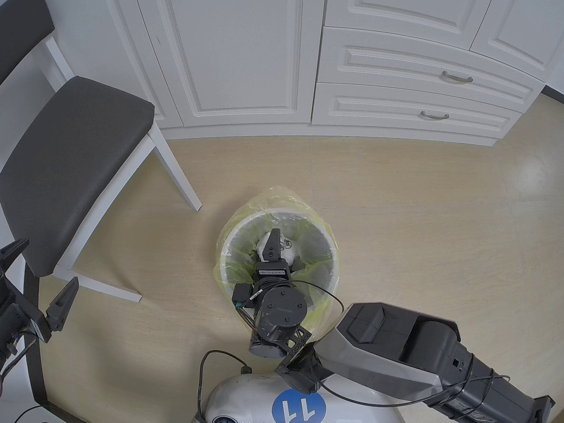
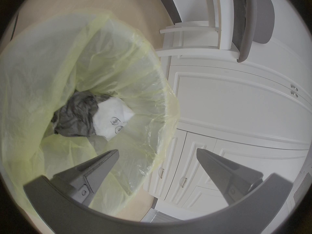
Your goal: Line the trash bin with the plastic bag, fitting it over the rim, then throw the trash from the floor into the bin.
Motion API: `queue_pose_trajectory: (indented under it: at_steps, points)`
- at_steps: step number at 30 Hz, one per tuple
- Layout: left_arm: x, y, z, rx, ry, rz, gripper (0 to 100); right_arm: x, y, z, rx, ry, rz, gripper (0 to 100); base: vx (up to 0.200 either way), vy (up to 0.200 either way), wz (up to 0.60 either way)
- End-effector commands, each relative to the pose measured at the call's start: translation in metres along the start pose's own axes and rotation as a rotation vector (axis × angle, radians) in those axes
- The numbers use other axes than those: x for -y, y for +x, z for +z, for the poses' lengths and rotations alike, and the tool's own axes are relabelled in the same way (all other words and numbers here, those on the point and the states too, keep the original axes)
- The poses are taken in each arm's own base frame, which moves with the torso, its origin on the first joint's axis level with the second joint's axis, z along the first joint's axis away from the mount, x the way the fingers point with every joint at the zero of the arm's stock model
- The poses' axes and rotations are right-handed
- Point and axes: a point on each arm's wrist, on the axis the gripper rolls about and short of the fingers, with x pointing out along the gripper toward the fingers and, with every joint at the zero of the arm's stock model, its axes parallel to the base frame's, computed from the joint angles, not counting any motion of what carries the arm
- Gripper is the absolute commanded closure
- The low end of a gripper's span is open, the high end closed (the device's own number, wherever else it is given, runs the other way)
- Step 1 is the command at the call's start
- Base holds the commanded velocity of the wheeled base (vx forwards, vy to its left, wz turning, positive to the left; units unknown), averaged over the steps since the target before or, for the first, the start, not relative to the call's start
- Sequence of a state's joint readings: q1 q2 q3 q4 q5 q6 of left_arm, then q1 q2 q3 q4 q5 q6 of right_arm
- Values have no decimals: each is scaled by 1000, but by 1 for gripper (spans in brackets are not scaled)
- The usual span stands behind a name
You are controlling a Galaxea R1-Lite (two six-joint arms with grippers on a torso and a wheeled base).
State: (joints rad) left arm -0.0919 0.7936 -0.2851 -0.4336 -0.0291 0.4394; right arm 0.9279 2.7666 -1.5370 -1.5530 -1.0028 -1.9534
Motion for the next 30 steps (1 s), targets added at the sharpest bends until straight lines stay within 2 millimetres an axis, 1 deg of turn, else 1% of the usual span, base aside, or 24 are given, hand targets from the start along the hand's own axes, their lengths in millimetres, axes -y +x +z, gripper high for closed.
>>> queue_pose_trajectory:
  at_steps: [1,6,9,13,14,15,17,18,19,21,22,24,26,27,28,30]
  points:
    - [0,0,0,0,-1,0,0,8,-1,0,-2,21,-16,0,0,0,0]
    - [0,0,-1,-3,1,-2,0,35,0,-1,-18,68,-38,0,0,0,0]
    - [1,0,-1,-4,5,-2,0,57,3,-6,-33,107,-58,0,0,0,0]
    - [1,0,-3,-8,8,-6,0,88,13,-18,-66,168,-90,0,0,0,0]
    - [1,0,-3,-8,8,-6,0,89,13,-19,-66,170,-91,0,0,0,0]
    - [2,-1,-2,-4,10,-10,0,101,19,-26,-88,196,-103,0,0,0,0]
    - [2,-1,-2,1,11,-17,0,113,21,-31,-105,222,-111,0,0,0,0]
    - [2,-1,-2,1,11,-17,0,113,21,-31,-105,222,-111,0,0,0,0]
    - [3,-1,-2,2,11,-19,0,126,22,-36,-123,260,-119,0,0,0,0]
    - [3,-1,-2,4,11,-19,0,134,22,-40,-139,292,-119,0,0,0,0]
    - [3,-1,-2,4,11,-19,0,134,22,-40,-139,292,-119,0,0,0,0]
    - [2,-2,-2,8,11,-17,0,143,20,-47,-168,350,-112,0,0,0,0]
    - [2,-2,-1,10,12,-15,0,148,19,-53,-186,380,-105,0,0,0,0]
    - [2,-2,-1,10,12,-15,0,148,19,-53,-186,380,-105,0,0,0,0]
    - [2,-3,-1,13,12,-14,0,151,21,-64,-198,409,-103,0,0,0,0]
    - [2,-3,-1,12,10,-15,0,153,21,-76,-207,437,-98,0,0,0,0]
